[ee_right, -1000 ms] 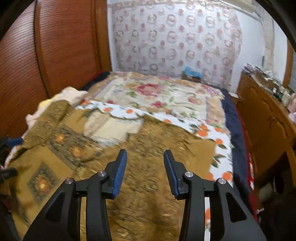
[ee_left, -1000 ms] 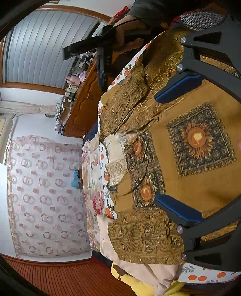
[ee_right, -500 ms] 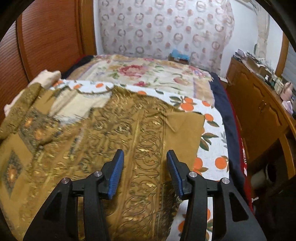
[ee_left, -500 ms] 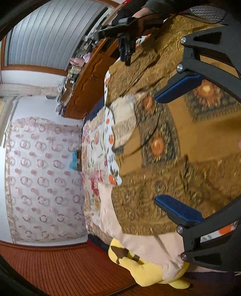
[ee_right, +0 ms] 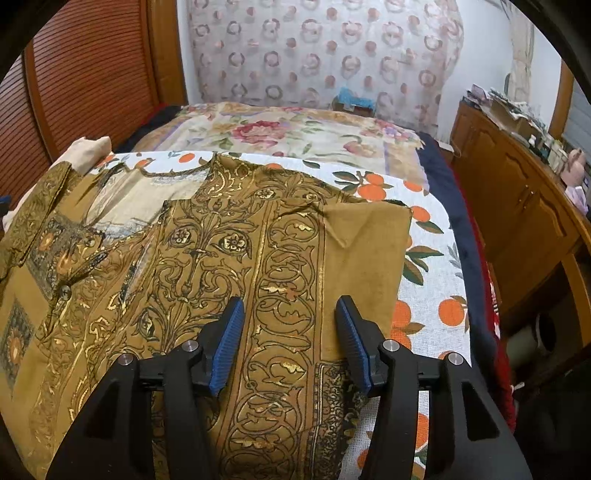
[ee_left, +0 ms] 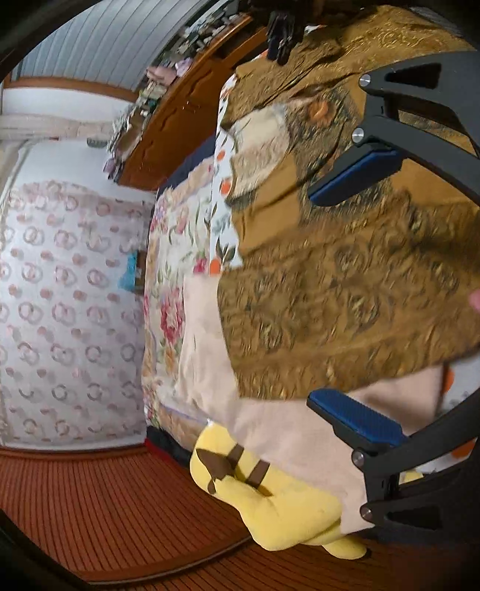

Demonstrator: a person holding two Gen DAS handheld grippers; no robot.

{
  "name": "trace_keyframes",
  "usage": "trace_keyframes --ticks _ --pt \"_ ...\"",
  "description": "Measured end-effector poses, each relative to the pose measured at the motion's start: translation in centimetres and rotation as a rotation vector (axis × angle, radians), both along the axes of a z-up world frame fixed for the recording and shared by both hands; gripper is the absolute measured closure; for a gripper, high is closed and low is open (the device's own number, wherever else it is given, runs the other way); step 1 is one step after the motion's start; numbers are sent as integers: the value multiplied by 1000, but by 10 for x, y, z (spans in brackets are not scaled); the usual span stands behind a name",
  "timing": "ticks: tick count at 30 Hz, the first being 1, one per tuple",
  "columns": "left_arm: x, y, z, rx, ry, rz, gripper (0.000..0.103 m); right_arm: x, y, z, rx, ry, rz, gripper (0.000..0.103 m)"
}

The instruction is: Fold small clothes

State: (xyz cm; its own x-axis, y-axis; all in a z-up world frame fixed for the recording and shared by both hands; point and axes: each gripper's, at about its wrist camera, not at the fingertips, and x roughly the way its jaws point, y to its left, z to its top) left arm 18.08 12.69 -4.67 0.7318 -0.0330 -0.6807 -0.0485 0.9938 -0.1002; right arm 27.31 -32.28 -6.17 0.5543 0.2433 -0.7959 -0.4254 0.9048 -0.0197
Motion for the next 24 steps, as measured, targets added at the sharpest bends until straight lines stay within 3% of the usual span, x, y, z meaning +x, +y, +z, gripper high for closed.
trace_keyframes --ticks 10,17,20,22,24 --pt "26 36 -5 6 39 45 3 1 0 0 4 3 0 50" --pt "32 45 -7 -14 41 20 6 0 0 0 2 2 0 49" --pt "35 49 -9 -40 43 9 20 1 0 0 3 3 0 49" --pt "38 54 -13 -60 58 15 39 1 0 0 1 2 0 49" --pt "40 58 -16 -67 68 28 47 2 1 0 -8 0 1 49"
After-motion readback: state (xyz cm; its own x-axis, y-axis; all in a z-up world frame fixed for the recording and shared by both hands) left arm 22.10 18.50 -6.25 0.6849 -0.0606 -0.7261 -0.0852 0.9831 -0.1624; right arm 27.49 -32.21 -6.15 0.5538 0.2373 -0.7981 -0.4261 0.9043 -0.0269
